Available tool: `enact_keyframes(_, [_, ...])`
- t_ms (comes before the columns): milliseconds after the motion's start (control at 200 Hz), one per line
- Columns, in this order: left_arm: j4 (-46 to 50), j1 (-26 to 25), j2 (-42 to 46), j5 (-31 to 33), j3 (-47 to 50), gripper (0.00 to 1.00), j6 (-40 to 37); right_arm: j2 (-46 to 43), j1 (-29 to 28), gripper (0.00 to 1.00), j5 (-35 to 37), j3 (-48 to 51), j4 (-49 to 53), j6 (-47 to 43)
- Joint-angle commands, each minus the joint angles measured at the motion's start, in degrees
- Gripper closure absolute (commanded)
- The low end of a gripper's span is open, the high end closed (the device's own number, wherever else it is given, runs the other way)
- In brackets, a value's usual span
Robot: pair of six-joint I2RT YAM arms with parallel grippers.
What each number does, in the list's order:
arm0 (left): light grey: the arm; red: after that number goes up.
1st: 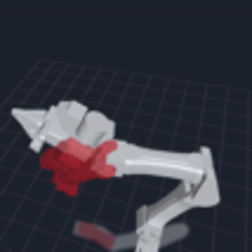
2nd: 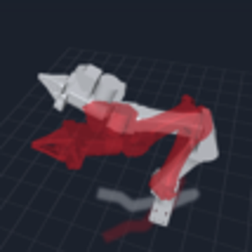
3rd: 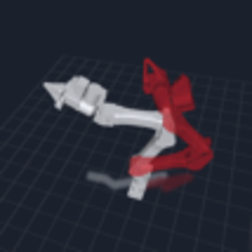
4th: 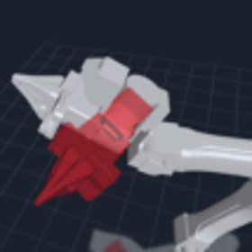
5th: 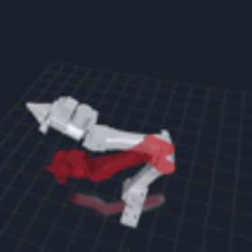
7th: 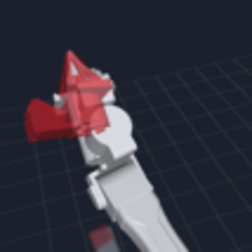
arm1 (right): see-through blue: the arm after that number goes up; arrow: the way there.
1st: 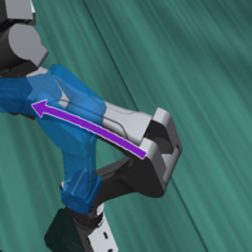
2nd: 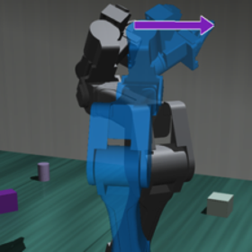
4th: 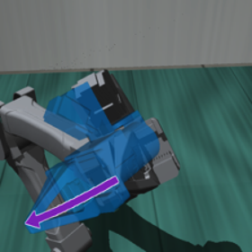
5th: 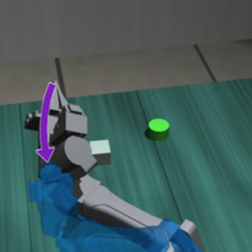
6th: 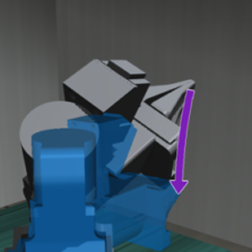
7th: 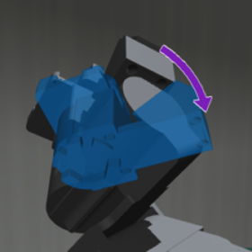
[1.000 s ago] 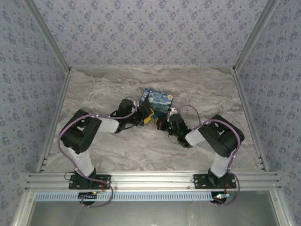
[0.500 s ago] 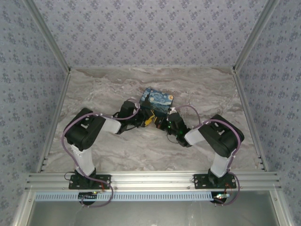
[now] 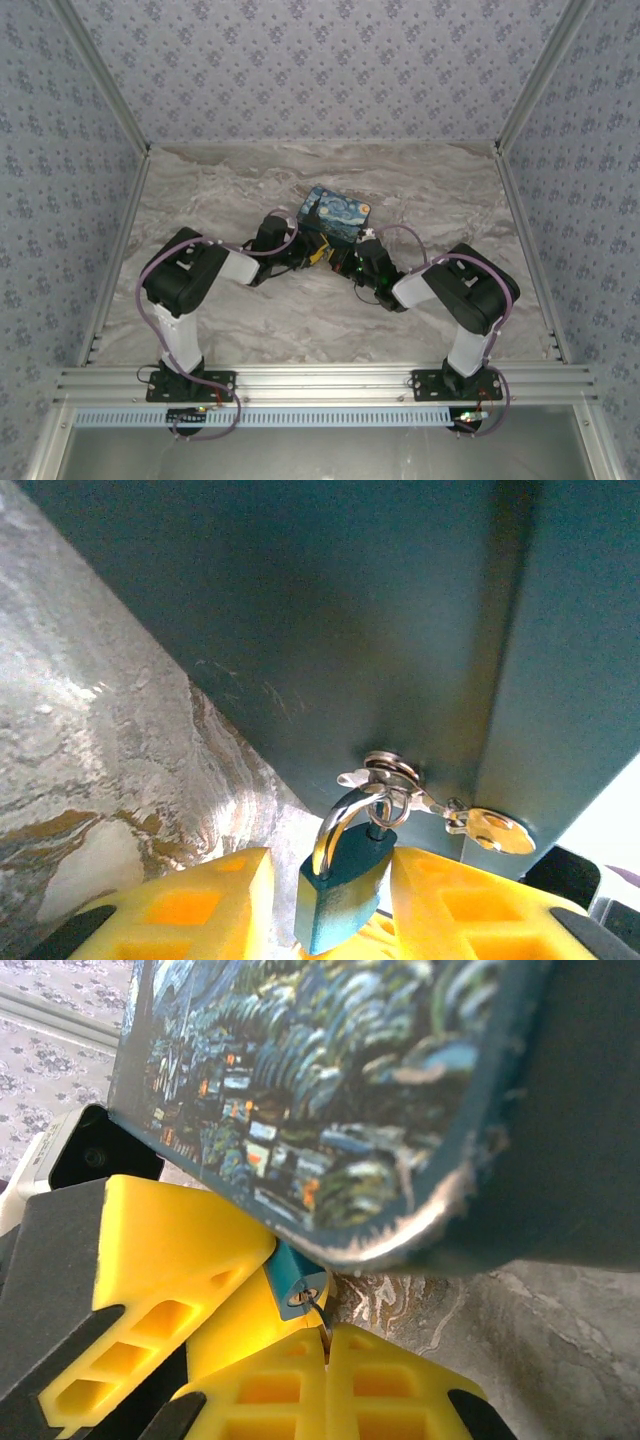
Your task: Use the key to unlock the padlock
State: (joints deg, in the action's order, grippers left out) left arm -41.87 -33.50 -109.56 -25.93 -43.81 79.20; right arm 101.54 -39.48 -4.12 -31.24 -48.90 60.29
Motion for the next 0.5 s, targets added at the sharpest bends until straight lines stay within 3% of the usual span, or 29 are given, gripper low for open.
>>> enact_keyframes(0, [-0.76,-0.19,-1.35,1.28,-0.09,0.66,0.43,-1.56,-0.58,1.00,-1.05,-1.10,0.13,1.78])
enact_keyframes(260, [-1.60,-0.83,-2.01,1.06,-0.48,0.68,0.55,-1.61,-0.58,1.00,-1.72,-1.06,-0.90,3.15])
enact_keyframes(495, [-2.03,-0.96,-1.73,1.43,-0.24,0.81,0.32,-3.14,-0.59,1.00,-1.36,-0.90,0.27,2.46])
